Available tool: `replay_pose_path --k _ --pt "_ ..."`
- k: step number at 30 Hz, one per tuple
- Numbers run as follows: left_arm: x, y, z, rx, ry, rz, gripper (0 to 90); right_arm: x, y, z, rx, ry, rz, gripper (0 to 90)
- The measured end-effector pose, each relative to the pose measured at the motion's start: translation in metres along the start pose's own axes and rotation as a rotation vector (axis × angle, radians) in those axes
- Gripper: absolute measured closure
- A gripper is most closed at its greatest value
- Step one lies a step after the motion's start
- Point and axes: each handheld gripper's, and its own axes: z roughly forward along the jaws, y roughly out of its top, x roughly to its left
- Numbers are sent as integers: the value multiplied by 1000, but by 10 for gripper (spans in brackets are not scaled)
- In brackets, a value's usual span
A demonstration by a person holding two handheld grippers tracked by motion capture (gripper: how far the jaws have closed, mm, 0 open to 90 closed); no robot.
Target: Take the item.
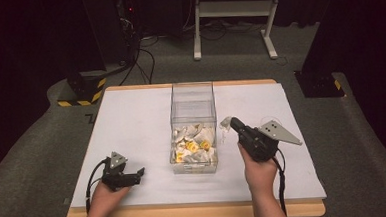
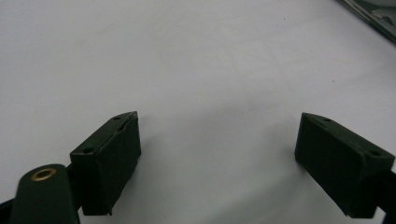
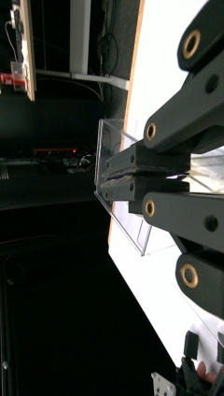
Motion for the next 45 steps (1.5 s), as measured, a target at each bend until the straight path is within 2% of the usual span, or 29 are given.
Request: replay_pose_path --k 11,27,45 --pt "0 0 0 0 0 0 147 -24 -1 -7 3 -61 21 883" --pt "0 0 0 0 0 0 147 -48 -2 -14 -2 -128 42 882" --pt "0 0 0 0 0 0 148 -83 -7 -30 -24 -221 113 882"
